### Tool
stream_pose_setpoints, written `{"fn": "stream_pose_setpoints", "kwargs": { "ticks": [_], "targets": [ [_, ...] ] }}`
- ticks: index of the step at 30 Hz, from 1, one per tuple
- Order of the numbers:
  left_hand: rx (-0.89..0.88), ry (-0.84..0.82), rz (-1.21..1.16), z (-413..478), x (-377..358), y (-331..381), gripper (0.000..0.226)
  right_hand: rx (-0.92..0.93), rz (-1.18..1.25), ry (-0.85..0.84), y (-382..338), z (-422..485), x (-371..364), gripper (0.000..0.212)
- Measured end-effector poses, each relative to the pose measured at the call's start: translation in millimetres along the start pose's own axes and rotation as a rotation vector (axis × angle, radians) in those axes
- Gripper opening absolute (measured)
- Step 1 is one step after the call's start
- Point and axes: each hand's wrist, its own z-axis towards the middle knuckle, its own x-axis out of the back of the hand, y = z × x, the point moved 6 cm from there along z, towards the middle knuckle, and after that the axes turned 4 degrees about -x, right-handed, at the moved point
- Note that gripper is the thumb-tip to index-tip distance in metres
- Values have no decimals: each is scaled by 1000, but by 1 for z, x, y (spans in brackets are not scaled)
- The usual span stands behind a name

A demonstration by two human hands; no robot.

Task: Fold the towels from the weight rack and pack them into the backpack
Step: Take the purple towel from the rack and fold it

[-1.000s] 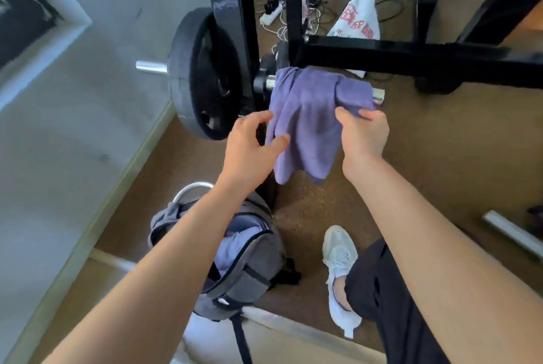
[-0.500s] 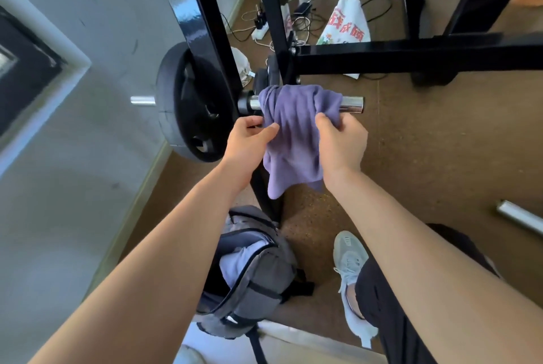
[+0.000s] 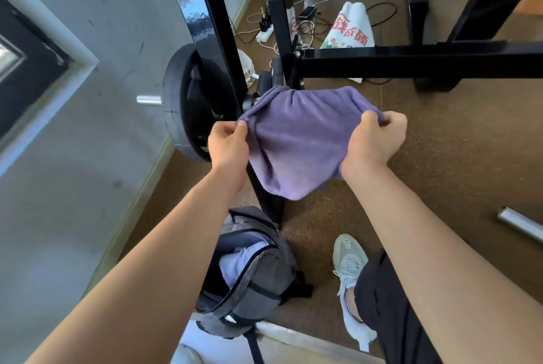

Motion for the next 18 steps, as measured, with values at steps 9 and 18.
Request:
{"fn": "stream_pose_setpoints", "kwargs": {
  "ticks": [9, 18],
  "targets": [
    [283, -176, -184, -14, -6, 8, 31, -260, -85, -193, 23, -9, -14, 17],
    [-813, -464, 569, -79, -54, 51, 20, -446, 104, -823, 26, -50, -55, 48]
  ]
}}
